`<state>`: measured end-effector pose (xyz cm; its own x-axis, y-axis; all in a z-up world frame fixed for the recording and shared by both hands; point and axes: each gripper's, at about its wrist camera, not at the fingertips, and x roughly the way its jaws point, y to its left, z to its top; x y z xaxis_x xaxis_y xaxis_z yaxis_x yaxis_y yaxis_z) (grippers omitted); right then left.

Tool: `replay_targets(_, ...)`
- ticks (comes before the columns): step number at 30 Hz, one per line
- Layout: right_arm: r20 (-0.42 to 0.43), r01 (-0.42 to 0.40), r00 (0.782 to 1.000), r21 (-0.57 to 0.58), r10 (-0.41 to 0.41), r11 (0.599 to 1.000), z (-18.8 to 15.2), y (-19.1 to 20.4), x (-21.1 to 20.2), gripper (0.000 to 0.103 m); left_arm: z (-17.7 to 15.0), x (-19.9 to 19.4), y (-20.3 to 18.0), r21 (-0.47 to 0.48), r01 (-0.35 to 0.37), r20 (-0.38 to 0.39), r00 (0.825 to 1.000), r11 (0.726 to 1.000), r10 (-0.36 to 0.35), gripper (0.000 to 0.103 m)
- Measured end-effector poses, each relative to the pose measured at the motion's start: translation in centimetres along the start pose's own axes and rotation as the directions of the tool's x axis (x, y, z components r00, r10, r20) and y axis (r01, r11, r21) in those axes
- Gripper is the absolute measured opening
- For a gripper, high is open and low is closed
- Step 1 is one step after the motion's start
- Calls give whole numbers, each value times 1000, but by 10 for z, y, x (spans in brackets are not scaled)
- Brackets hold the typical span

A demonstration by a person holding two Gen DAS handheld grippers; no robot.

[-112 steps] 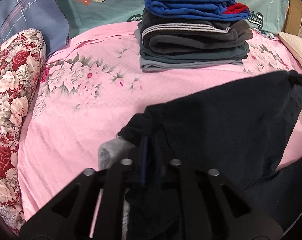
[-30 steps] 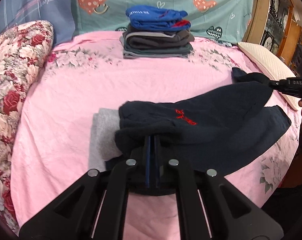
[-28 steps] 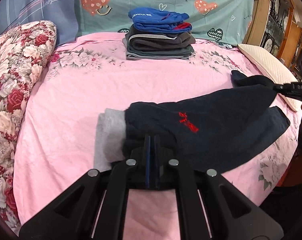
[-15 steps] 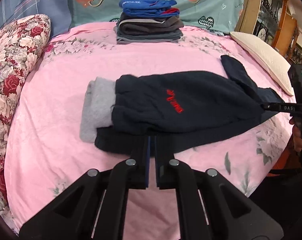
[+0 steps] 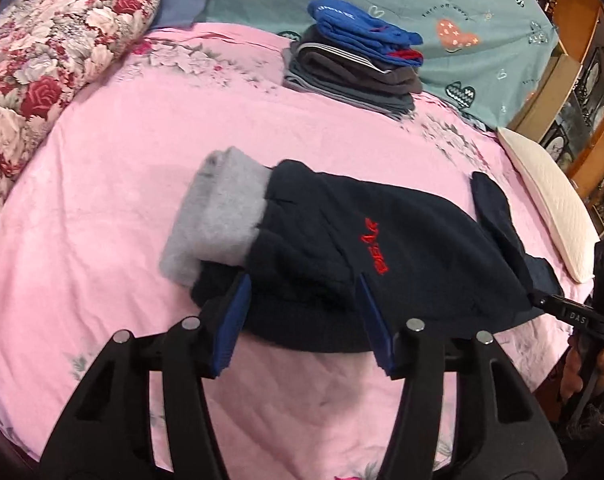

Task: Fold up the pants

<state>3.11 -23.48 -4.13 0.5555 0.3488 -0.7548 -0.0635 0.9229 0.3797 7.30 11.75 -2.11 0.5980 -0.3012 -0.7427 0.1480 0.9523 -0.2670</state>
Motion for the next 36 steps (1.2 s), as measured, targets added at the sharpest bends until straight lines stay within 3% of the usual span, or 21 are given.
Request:
replay_targets(9,3,-3,1000,-17,3,1000,-1,-1,0,4,9,34,7,-94,-4,-41,999,996,0,59)
replay_targets(10,4,-3,1000,-17,3,1000,-2,-2,0,4,11,35,9,-107,3,-36,999,994,-7,48)
replay_targets(11,4,-4,1000,-18,4,1000,-2,-2,-1,4,13,37,10,-117,19,-38,999,993,-24,21)
replay_targets(12,4,-6,1000,-18,6,1000,-3,-2,-1,4,16,39,11,-126,46,-54,997,991,-53,15)
replay_targets(23,42,-47,998,-41,49,998,3,8,-17,4,22,-8,11,-96,32,30,999,995,-29,14)
replay_targets(30,-45,-23,999,-42,22,999,-20,2,12,4,-13,10,27,-99,-34,-30,999,994,31,14)
replay_targets(34,-47,3,999,-71,-6,998,-21,7,13,6,-21,9,24,-70,-68,-9,998,995,67,20)
replay_targets(36,-39,11,999,-92,-14,996,-21,11,10,8,-19,-2,21,-46,-95,23,995,994,96,29)
